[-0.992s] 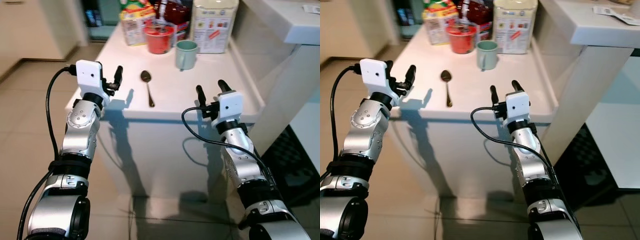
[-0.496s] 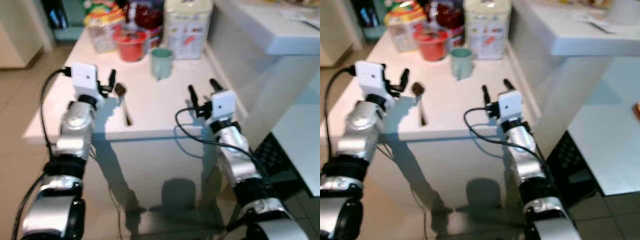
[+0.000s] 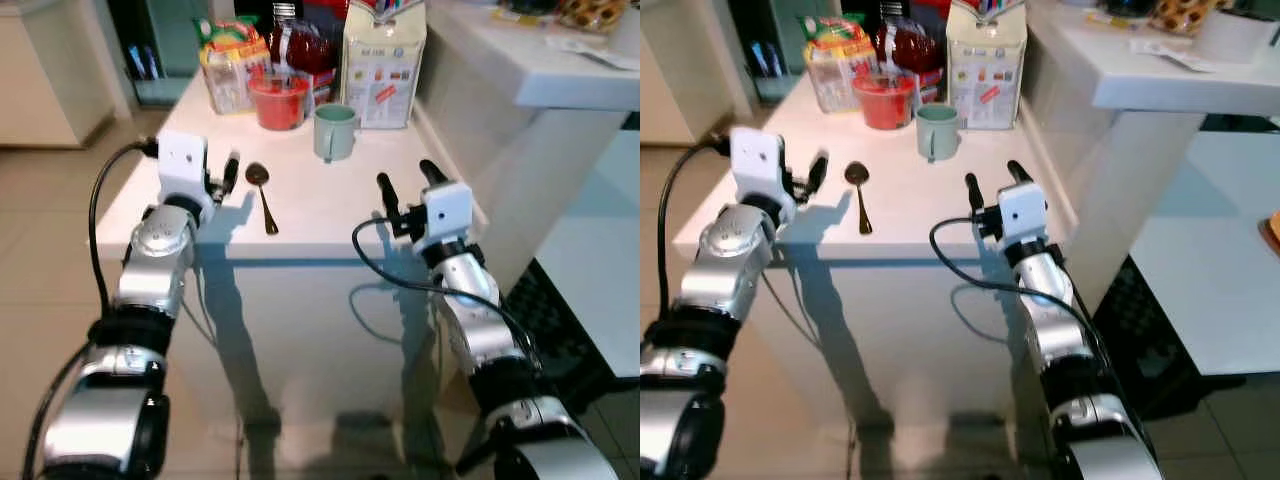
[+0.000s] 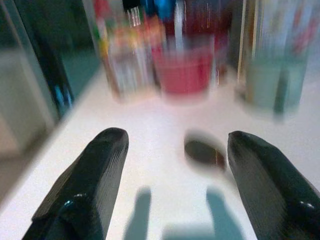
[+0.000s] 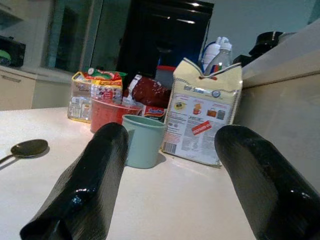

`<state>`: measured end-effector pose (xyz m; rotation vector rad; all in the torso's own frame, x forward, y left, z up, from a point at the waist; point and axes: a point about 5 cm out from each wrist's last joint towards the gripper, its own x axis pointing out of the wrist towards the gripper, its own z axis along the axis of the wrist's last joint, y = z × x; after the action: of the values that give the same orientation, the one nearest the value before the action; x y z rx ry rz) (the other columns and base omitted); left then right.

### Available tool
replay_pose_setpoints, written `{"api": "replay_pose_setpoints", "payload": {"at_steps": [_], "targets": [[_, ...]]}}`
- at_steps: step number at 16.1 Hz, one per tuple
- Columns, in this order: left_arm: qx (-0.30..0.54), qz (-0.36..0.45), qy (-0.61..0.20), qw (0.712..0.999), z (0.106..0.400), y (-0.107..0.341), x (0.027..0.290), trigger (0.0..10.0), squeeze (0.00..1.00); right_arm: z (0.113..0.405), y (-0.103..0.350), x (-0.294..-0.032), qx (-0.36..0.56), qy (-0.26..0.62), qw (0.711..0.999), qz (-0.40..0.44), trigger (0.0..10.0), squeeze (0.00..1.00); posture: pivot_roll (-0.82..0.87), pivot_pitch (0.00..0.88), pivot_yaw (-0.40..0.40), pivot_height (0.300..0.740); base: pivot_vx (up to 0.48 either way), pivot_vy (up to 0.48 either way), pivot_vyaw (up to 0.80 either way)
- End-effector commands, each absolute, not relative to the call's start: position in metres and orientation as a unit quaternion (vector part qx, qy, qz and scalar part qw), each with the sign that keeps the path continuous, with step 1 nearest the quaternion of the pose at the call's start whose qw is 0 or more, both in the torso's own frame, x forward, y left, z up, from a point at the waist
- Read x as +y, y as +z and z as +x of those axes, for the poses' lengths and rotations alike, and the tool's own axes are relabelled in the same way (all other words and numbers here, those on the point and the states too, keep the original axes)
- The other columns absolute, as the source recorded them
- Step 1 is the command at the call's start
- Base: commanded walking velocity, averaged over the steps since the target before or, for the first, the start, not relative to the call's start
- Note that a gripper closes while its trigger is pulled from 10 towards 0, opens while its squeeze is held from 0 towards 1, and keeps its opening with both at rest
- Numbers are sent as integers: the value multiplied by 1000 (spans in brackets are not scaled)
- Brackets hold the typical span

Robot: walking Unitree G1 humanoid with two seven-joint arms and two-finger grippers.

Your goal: Setting the table

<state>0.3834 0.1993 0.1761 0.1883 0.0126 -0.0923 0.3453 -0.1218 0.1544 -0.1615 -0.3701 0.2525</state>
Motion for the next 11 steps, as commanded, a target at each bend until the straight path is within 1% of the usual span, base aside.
{"api": "replay_pose_setpoints", "payload": {"at_steps": [1, 4, 9, 11], "targets": [[55, 99, -78, 990, 387, 167, 190, 10000, 0, 346, 158, -123, -188, 123, 971, -78, 10000, 0, 62, 0, 2, 740, 0, 0, 0], [71, 106, -120, 985, 393, 174, 176, 10000, 0, 346, 158, -121, -189, 126, 971, -77, 10000, 0, 59, 0, 5, 740, 0, 0, 0], [85, 103, -136, 982, 401, 183, 166, 10000, 0, 345, 159, -123, -191, 121, 971, -77, 10000, 0, 40, 8, 13, 740, 0, 0, 0], [64, 118, -139, 981, 403, 191, 165, 10000, 0, 344, 159, -124, -192, 119, 971, -78, 10000, 0, 35, 11, 17, 740, 0, 0, 0]]}}
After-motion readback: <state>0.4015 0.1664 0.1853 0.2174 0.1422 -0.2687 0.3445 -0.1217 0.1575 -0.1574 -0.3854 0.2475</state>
